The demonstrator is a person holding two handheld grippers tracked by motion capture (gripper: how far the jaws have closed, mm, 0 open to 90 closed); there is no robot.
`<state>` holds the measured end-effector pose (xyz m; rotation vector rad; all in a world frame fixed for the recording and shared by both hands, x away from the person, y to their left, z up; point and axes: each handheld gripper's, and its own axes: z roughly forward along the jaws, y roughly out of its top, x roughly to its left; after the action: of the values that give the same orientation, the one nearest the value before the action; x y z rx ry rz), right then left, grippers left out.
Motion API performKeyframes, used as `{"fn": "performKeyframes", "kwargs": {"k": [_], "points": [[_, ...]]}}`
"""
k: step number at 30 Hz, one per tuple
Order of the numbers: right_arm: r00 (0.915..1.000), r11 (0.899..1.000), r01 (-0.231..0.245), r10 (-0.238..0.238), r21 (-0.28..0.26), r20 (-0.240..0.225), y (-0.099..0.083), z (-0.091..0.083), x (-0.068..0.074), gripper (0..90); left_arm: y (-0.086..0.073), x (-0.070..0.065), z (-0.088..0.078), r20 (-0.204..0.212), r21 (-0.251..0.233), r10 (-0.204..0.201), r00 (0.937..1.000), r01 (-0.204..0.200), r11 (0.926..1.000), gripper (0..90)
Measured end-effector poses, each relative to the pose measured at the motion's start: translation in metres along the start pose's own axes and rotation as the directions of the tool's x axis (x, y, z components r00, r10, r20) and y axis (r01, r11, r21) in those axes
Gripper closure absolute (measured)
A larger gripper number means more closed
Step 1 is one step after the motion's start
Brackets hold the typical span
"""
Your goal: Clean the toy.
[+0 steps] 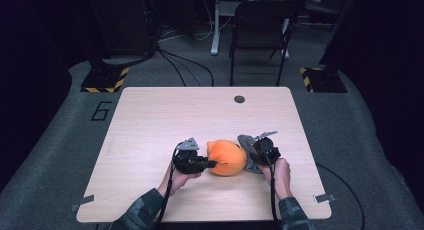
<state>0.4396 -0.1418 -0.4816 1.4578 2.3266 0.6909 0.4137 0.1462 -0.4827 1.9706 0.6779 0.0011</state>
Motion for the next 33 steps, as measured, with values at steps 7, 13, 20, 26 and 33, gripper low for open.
{"fn": "performKeyframes", "kwargs": {"k": [7,13,20,26,33], "points": [[0.9993,0.986,-0.011,0.005,-0.169,-0.036,0.014,-0.054,-0.001,76.9,0.0,0.0,0.0,0.002,0.003,0.003,1.0,-0.003,1.0,78.3],[0.9802,0.939,0.026,-0.091,-0.342,-0.176,0.029,-0.103,0.038,76.9,0.0,-0.002,0.001,0.001,0.002,0.005,1.0,-0.005,1.0,78.1],[0.9558,0.951,0.102,-0.175,-0.292,-0.236,0.031,-0.075,0.075,76.8,-0.001,-0.003,0.002,-0.007,0.006,0.012,0.9999,-0.012,0.9999,78.1],[0.9663,0.954,0.134,-0.186,-0.267,-0.178,0.028,-0.065,0.071,76.8,-0.002,-0.005,0.004,-0.007,0.005,0.011,0.9999,-0.011,0.9999,78.0],[0.9816,0.966,0.115,-0.146,-0.23,-0.122,0.026,-0.06,0.057,76.7,-0.002,-0.004,0.005,-0.004,0.0,0.02,0.9998,-0.02,0.9998,77.7]]}}
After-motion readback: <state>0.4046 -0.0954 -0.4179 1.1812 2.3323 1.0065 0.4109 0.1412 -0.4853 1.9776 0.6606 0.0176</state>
